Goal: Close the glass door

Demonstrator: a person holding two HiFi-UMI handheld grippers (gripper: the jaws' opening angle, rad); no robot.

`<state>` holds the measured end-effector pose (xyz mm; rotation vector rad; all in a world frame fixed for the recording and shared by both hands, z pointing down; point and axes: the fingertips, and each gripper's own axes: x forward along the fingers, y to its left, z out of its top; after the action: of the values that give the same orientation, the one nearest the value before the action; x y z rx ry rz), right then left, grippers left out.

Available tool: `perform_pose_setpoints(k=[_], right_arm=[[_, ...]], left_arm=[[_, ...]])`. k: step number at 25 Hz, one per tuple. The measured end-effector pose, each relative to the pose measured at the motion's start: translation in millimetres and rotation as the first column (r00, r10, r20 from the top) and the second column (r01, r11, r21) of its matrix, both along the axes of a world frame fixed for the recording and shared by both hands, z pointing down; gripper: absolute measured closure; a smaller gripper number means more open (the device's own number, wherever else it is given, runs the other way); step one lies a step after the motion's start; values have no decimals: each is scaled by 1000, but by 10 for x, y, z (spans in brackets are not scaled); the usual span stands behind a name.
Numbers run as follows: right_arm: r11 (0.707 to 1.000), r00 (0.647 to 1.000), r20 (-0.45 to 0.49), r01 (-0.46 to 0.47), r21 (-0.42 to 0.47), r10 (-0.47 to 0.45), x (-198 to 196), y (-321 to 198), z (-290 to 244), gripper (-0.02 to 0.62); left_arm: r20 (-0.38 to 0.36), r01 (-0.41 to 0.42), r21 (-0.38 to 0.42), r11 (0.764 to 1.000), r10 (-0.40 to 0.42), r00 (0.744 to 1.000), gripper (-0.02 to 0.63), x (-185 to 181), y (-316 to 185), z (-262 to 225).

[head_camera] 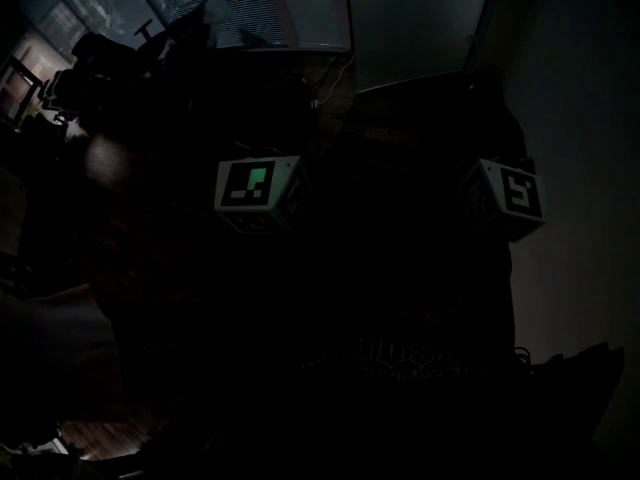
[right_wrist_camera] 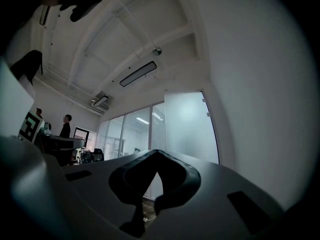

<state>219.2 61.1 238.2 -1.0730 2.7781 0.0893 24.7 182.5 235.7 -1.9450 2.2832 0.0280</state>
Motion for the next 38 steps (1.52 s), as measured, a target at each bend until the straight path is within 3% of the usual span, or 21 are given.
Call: perform_pose_setpoints(k=[5, 10, 23, 30, 38], right_arm=[[1000, 1000, 0, 0, -1, 0, -314, -222, 31, 592], [1000, 1000, 15, -2, -8, 2, -722, -836, 199, 592], [1000, 1000, -21, 4, 22, -4, -965, -880, 72, 593], [999, 999, -28, 31, 16, -31, -1405, -1712, 109, 592], [999, 998, -40, 48, 2, -48, -1641, -2401, 154, 593]], left_arm=[[-6, -13, -7, 1000, 12, 1000, 611, -267, -269, 45], [0, -19, -24, 1000, 19, 1000, 611, -630, -904, 213], [-6, -28, -11, 1000, 28, 1000, 611, -826, -989, 99], [-10, 0, -20, 1000, 0, 1000, 611, -1217, -1745, 130], [-8, 12, -19, 1000, -12, 1000, 611, -1419, -2403, 118]])
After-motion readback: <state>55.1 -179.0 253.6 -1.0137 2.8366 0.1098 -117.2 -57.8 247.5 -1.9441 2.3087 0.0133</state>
